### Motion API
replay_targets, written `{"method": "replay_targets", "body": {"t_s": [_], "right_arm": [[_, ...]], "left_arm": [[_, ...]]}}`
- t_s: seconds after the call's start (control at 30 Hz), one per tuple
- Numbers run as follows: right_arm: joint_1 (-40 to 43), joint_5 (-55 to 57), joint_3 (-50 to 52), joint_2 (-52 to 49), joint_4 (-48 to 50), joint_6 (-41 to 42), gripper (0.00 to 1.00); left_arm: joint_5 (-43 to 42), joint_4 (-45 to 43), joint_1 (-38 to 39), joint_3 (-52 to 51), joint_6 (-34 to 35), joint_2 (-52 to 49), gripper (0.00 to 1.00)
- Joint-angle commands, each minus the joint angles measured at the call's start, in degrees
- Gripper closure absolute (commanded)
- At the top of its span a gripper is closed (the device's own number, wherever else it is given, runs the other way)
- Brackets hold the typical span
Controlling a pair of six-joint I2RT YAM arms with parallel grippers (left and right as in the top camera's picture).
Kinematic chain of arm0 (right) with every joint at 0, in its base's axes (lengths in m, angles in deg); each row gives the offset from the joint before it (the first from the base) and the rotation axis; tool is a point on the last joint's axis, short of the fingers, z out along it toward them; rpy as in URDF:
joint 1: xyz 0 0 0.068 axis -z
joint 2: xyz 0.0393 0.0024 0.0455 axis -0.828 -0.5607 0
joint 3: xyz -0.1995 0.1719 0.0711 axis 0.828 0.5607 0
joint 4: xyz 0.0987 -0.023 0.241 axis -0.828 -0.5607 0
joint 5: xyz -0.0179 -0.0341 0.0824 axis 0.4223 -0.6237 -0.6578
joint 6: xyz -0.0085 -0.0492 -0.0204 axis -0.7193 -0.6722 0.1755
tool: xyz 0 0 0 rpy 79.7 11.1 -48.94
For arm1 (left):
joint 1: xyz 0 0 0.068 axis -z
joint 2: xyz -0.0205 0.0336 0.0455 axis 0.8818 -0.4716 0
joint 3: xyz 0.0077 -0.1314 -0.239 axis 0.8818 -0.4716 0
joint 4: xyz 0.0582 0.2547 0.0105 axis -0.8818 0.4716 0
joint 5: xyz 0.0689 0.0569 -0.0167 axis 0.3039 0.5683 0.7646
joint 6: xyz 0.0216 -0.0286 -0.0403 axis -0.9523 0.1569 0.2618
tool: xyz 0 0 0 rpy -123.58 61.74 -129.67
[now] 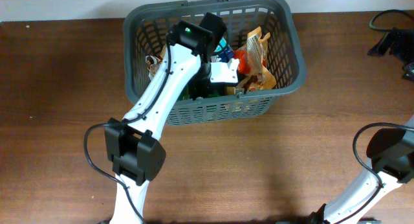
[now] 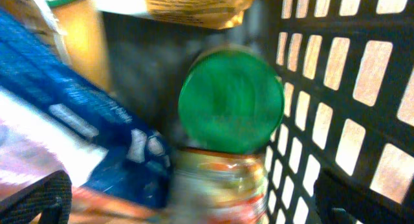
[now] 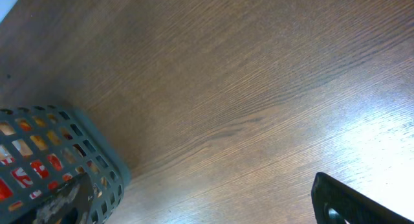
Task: Pack container
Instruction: 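Carry the seasoning jar into the basket and release it, then withdraw the left gripper out of the basket to the left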
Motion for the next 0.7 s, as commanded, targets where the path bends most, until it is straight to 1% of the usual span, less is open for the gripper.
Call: {"method": "replay_targets", "body": {"t_s": [0.0, 0.13, 0.2, 0.3, 0.37, 0.47, 0.6, 0.67], "right_arm": [[0.11, -0.72, -0.04, -0.11, -0.35, 0.28, 0.01], [0.11, -0.7, -0.04, -0.11, -0.35, 0.28, 0.01], [0.11, -0.7, -0.04, -0.11, -0.35, 0.28, 0.01], [0.11, -0.7, -0.04, -0.11, -0.33, 0.28, 0.01], [0.11, -0.7, -0.04, -0.11, -0.33, 0.28, 0.01], [0.11, -0.7, -0.04, -0.11, -0.33, 0.28, 0.01], [0.11, -0.72, -0.04, -0.11, -0.33, 0.28, 0.01], [0.11, -0.7, -0.04, -0.11, -0.33, 0.28, 0.01]], "left_arm": [[2.14, 0.39, 1.57, 2.6, 3.13, 6.47, 0.01], [2.6, -0.48, 1.05, 2.91, 4.5, 10.12, 0.01], [6.01, -2.56, 0.28, 3.15, 9.88, 12.52, 0.01], [14.32, -6.62, -3.45, 5.01, 20.81, 17.49, 0.01], [15.61, -7.69, -7.23, 6.51, 24.5, 20.46, 0.01], [15.58, -10.08, -15.65, 7.8, 31.01, 24.87, 0.01], [14.6, -12.72, -30.77, 7.82, 42.18, 28.44, 0.01], [11.61, -12.68, -38.97, 7.8, 46.45, 28.59, 0.01]]}}
